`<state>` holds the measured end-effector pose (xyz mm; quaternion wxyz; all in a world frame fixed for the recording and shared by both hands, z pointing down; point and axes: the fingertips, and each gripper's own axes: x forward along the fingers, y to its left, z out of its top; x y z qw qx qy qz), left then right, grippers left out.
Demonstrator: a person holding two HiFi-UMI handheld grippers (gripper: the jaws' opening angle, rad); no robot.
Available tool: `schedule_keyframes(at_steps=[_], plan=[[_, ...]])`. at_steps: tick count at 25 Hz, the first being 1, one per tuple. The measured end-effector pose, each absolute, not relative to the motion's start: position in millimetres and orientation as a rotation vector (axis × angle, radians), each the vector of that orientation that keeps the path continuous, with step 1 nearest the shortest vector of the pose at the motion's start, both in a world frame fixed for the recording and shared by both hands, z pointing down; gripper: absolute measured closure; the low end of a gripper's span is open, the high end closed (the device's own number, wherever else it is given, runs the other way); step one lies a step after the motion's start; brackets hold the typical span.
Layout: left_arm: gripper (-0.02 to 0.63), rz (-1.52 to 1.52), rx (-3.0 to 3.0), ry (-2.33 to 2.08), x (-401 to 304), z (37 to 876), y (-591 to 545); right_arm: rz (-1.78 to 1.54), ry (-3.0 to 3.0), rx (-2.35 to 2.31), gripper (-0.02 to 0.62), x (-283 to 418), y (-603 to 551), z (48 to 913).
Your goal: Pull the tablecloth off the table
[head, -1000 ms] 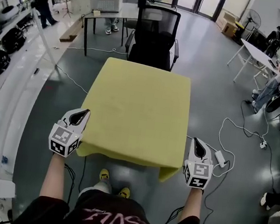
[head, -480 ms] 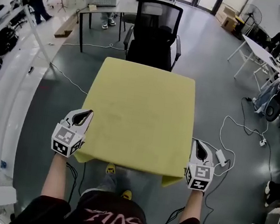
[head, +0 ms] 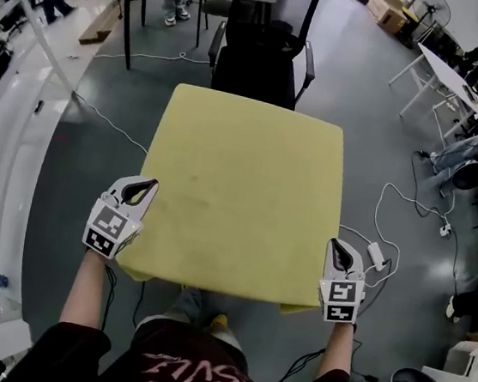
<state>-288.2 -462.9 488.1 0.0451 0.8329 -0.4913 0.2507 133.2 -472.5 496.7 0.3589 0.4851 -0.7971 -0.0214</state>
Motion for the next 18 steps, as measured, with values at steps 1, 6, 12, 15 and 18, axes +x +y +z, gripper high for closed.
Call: schedule_keyframes(at_steps=[1, 6, 12, 15, 18], plan=[[0.6, 0.788, 2.55, -1.476, -289, 494, -466, -0.08, -2.034, 1.196, 0.583, 130, -472, 504], [0.6, 0.983, 2.56, -1.345, -295, 527, -473, -0.091, -2.011, 1.006, 0.583, 122, -475, 533], [0.6, 1.139, 2.531, -1.22, -296, 563, -480, -0.119, -1.977, 0.847, 0.582, 134, -494, 567], [0.598, 1.224, 2.506, -1.165, -292, 581, -482, -0.128, -1.967, 0.752, 0.581, 144, -501, 584], [0.598, 1.279, 2.472, -1.134, -285, 599, -484, -0.12, -1.966, 0.691, 0.559, 155, -508, 599]])
